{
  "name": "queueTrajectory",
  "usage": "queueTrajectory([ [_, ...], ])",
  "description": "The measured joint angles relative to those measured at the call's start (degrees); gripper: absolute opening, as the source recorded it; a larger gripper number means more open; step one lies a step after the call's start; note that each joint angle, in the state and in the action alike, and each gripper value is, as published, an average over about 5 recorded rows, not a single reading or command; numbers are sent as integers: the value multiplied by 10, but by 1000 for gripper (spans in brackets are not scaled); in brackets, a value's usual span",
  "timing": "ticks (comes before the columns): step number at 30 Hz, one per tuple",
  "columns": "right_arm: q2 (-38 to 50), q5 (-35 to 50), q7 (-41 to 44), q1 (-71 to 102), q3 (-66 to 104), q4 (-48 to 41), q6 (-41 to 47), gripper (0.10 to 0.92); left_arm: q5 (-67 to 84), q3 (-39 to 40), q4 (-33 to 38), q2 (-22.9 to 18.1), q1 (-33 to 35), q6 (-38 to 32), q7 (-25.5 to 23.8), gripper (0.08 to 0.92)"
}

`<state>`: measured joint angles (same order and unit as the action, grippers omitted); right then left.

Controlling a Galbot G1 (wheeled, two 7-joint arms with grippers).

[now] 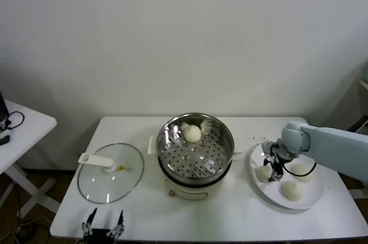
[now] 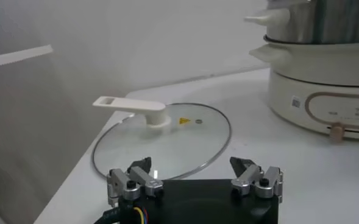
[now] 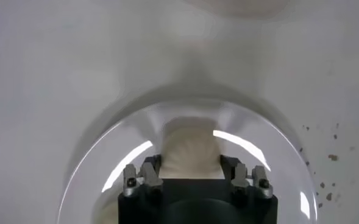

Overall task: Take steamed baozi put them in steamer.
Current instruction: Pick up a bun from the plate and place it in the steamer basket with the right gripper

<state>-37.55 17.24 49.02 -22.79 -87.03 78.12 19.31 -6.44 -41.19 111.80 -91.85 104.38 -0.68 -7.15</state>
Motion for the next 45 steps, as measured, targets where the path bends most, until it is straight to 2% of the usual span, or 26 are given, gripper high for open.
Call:
queueTrajectory([
  [10, -10, 57, 39, -165, -99, 61, -23, 662, -3, 5, 4, 0, 3, 0, 1, 823],
  [25, -97, 233, 96, -448, -194, 143, -25, 662, -8, 24, 18, 4, 10, -1, 2, 823],
  [34, -176, 300, 80, -475, -155, 162, 8, 662, -8, 28, 20, 9, 8, -1, 2, 823],
  [45, -286, 306, 19, -391, -103, 142, 66, 662, -8, 29, 19, 10, 4, -1, 1, 823],
])
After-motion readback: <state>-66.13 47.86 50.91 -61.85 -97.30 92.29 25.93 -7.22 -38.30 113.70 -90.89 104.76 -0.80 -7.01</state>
